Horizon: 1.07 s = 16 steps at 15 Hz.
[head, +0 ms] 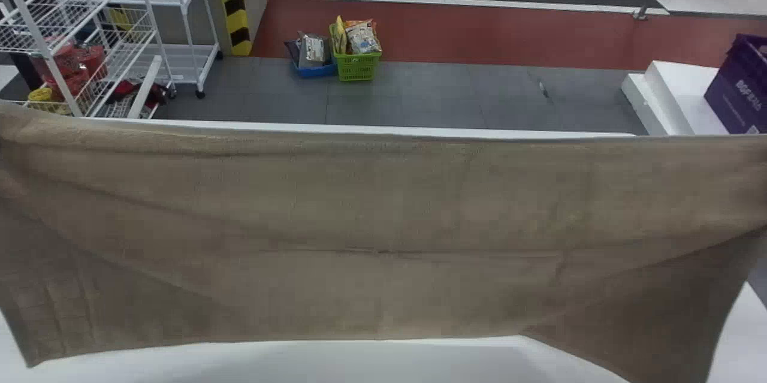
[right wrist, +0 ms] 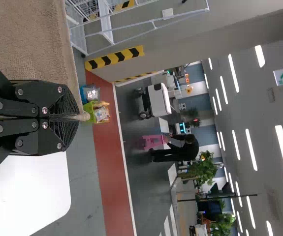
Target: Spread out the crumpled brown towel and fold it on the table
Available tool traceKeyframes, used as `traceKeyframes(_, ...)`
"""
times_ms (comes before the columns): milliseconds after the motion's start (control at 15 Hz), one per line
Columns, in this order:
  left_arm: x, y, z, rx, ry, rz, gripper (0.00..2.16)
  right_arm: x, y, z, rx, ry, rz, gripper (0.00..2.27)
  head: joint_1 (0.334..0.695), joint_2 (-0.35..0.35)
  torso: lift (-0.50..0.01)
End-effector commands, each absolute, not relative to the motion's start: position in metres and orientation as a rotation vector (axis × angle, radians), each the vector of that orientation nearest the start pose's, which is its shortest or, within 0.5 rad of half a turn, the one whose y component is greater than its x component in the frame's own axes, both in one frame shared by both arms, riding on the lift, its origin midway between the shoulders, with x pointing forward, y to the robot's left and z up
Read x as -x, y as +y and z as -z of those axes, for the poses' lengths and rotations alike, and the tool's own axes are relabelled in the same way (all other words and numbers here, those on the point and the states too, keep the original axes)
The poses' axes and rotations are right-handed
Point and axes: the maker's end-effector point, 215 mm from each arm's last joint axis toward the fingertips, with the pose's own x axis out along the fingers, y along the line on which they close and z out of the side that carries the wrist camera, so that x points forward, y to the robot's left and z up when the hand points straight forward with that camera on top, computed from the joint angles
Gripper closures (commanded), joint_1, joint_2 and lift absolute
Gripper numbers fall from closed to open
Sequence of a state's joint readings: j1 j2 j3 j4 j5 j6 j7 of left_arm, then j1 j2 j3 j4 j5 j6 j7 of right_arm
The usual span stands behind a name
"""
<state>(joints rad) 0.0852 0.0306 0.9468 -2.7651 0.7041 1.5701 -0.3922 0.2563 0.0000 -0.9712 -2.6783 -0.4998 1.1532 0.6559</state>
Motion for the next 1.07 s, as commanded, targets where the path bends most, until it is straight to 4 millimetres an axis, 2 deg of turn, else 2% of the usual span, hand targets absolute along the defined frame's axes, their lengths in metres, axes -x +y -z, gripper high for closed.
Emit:
traceKeyframes(0, -0.361, 0.357, 0.148, 0.299, 0.227, 0.145, 1.30, -0.349, -0.401, 0.146, -0.199, 0.116, -0.132, 1.48, 0.693, -0.079, -0.127)
traceKeyframes(200, -0.339, 0.362, 0.124, 0.283, 0.168, 0.148, 1.30, -0.332, -0.396, 0.139, -0.212, 0.120, -0.160, 1.48, 0.684, -0.062, -0.127)
traceKeyframes(333, -0.328, 0.362, 0.114, 0.273, 0.146, 0.154, 1.30, -0.324, -0.393, 0.143, -0.236, 0.146, -0.168, 1.48, 0.683, -0.057, -0.127)
traceKeyframes(533, -0.329, 0.366, 0.111, 0.242, 0.147, 0.141, 1.29, -0.326, -0.410, 0.144, -0.233, 0.142, -0.117, 1.48, 0.694, -0.060, -0.127)
traceKeyframes(600, -0.343, 0.370, 0.120, 0.225, 0.178, 0.116, 1.29, -0.341, -0.411, 0.161, -0.234, 0.180, -0.097, 1.48, 0.695, -0.066, -0.127)
traceKeyframes(733, -0.381, 0.372, 0.150, 0.196, 0.265, 0.065, 1.29, -0.378, -0.410, 0.197, -0.235, 0.258, -0.061, 1.48, 0.692, -0.067, -0.127)
traceKeyframes(933, -0.423, 0.364, 0.215, 0.205, 0.417, 0.023, 1.30, -0.414, -0.395, 0.261, -0.220, 0.376, -0.063, 1.48, 0.695, -0.052, -0.127)
traceKeyframes(1000, -0.426, 0.357, 0.237, 0.239, 0.464, 0.041, 1.30, -0.429, -0.390, 0.269, -0.190, 0.367, -0.080, 1.48, 0.695, -0.049, -0.127)
